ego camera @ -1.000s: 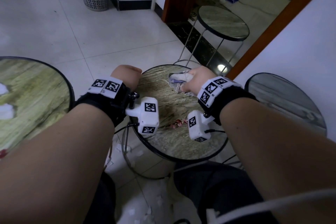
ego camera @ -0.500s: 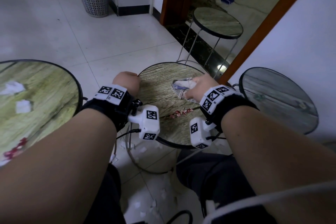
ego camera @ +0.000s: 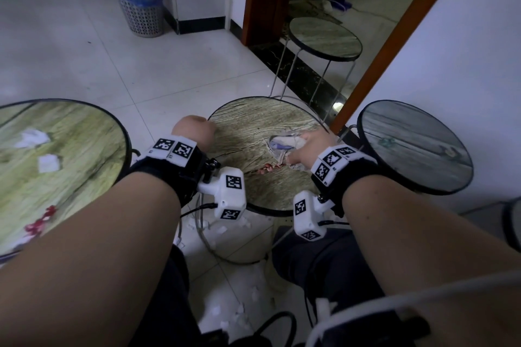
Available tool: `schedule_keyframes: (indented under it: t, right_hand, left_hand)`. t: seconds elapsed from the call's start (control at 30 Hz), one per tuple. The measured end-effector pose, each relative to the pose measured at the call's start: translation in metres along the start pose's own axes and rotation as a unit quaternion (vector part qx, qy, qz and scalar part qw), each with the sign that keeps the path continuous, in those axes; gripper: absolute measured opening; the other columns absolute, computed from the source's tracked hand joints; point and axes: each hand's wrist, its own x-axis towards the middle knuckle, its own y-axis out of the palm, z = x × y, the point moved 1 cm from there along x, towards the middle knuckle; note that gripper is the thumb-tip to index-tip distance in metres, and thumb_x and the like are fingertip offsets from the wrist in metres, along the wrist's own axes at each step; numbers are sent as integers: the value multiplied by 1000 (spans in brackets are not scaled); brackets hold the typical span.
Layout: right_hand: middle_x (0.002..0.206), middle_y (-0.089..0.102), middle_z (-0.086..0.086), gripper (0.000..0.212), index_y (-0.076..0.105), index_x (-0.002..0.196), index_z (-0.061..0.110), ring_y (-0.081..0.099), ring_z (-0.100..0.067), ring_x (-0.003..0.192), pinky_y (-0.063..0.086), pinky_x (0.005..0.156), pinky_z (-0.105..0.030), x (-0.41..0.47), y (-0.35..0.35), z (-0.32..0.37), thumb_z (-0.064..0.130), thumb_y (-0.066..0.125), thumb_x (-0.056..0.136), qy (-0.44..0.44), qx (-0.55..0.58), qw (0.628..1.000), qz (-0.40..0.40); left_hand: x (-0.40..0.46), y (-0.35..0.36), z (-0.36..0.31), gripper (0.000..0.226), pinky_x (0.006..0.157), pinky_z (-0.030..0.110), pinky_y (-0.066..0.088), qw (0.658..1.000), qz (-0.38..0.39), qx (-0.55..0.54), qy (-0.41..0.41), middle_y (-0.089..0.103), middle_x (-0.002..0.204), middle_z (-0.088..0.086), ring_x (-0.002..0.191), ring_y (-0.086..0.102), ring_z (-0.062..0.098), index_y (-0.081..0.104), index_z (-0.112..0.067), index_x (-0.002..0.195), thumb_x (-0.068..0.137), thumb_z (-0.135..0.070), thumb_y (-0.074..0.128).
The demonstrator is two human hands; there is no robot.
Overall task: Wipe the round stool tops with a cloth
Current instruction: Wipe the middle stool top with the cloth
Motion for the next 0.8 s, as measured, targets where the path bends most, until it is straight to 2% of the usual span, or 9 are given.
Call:
schedule_keyframes:
  t: [0.07, 0.17, 0.27, 0.4, 0.5, 0.57, 0.7, 0.8]
  right_hand:
    - [122, 62, -9, 68, 45, 139, 12, 61, -20, 92, 49, 73, -26, -3, 1, -4, 17, 74, 78, 7, 19, 1000, -4]
    - [115, 65, -11, 57, 53, 130, 5, 63, -23, 96, 53, 81, -30, -9, 2, -8, 16, 74, 78, 9, 22, 1000, -12]
    - [115, 65, -12, 54, 55, 128, 4, 63, -25, 100, 53, 87, -35, -15, 3, -13, 15, 74, 78, 11, 32, 999, -8]
    - [107, 67, -16, 46, 60, 118, 0, 65, -29, 93, 54, 82, -38, -17, 5, -21, 14, 73, 76, 13, 44, 999, -6]
    - [87, 67, -12, 22, 67, 91, 5, 61, -25, 75, 51, 67, -31, -18, 6, -27, 17, 74, 73, 17, 42, 999, -5]
    - [75, 64, -9, 17, 65, 79, 8, 59, -23, 69, 48, 62, -30, -18, 7, -31, 18, 75, 70, 19, 40, 999, -7]
    - [75, 64, -7, 22, 68, 84, 5, 59, -22, 69, 48, 62, -29, -24, 7, -37, 19, 76, 69, 25, 42, 999, -5]
    - [86, 68, -14, 36, 67, 101, -1, 57, -21, 70, 45, 61, -27, -31, 7, -42, 15, 75, 70, 29, 54, 998, -2]
  left_hand:
    - [-4, 2, 1, 28, 73, 31, 39, 1000, -9, -8, -5, 64, 108, 22, 95, 58, 36, 63, 1, 94, 91, -25, 53]
    - [-7, 8, 2, 35, 79, 30, 42, 999, -33, -14, -11, 64, 109, 16, 109, 58, 33, 63, -5, 115, 90, -27, 52]
    - [-13, 11, 1, 44, 88, 27, 41, 997, -62, -33, -25, 57, 130, 9, 116, 54, 28, 54, -15, 130, 88, -26, 52]
    - [-21, 17, 0, 42, 82, 29, 45, 995, -83, -48, -13, 60, 124, 9, 105, 60, 29, 57, -19, 126, 86, -29, 53]
    - [-26, 20, -4, 36, 81, 29, 44, 994, -92, -56, -3, 62, 120, 9, 104, 60, 29, 60, -19, 121, 86, -27, 52]
    - [-32, 23, -6, 32, 84, 29, 46, 994, -89, -67, 6, 64, 117, 9, 103, 61, 29, 62, -19, 116, 87, -25, 52]
    - [-41, 34, -9, 25, 82, 30, 52, 992, -74, -101, 30, 66, 110, 7, 91, 64, 26, 62, -18, 110, 88, -21, 52]
    - [-49, 41, -10, 27, 75, 23, 40, 993, -72, -82, 44, 64, 108, 4, 85, 56, 19, 61, -16, 114, 89, -19, 52]
